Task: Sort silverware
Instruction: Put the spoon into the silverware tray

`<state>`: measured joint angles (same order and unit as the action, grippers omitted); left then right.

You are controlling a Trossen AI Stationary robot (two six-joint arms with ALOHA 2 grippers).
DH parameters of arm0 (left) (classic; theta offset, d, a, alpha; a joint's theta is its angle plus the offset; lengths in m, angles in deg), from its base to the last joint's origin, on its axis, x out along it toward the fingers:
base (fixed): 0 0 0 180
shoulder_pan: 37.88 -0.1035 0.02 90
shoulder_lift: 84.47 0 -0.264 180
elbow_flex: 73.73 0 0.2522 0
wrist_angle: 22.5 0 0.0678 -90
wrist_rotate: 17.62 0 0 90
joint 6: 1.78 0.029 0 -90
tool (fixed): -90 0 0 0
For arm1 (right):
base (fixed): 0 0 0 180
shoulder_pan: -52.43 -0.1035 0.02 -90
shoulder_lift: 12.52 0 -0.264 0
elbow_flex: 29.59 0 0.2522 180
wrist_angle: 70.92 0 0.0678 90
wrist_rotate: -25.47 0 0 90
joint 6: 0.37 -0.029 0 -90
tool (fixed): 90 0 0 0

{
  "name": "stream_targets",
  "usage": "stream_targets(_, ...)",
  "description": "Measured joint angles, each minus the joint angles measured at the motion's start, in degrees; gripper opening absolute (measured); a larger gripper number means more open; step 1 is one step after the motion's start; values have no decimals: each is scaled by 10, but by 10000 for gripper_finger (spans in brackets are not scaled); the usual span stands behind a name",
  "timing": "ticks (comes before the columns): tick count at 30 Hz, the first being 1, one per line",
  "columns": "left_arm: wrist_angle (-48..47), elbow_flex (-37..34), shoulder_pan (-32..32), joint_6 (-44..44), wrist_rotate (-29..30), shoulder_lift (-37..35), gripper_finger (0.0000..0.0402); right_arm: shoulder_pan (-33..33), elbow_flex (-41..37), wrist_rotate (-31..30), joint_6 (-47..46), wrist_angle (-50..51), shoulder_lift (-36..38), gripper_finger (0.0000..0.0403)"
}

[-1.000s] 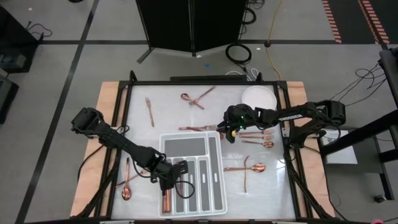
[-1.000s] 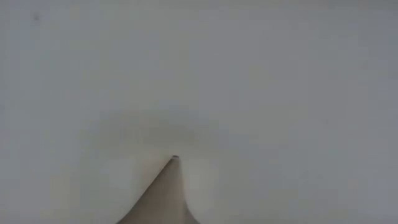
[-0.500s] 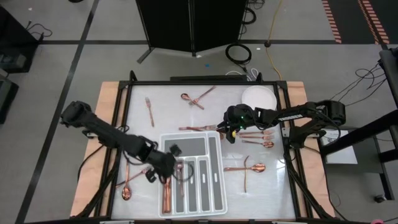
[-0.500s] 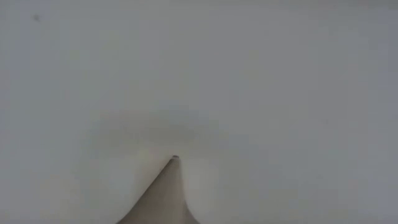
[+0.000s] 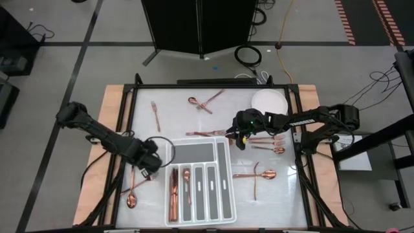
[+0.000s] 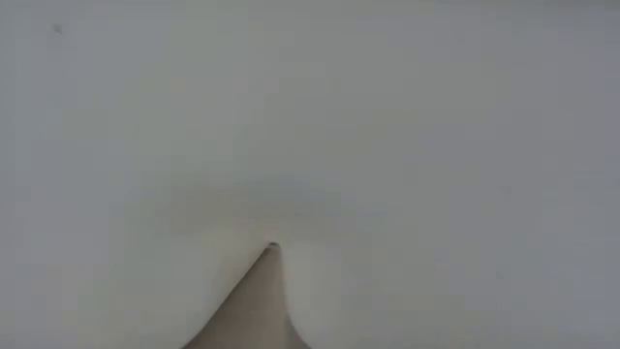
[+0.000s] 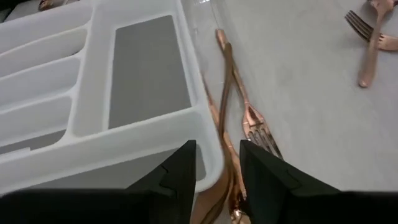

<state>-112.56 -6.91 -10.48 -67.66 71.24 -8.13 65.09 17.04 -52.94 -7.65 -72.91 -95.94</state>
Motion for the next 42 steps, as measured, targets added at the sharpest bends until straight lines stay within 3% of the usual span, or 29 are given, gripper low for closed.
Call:
stream_targets(8, 108, -99, 103, -243, -72, -12, 129, -12, 0, 4, 23, 10, -1, 114)
stream_targets(17, 224, -104, 236, -504, -92, -7, 129, -13, 0, 5, 40, 30, -1, 114)
stream_targets(21, 233, -103, 279, -585, -92, 1, 129, -13, 0, 5, 40, 29, -1, 114)
stream_targets(27, 239, -103, 308, -628, -91, 14, 129, -13, 0, 5, 36, 35, -1, 114)
stream_targets(42, 301, -103, 309, -582, -78, 89, 129, -16, 0, 5, 35, 35, -1, 114)
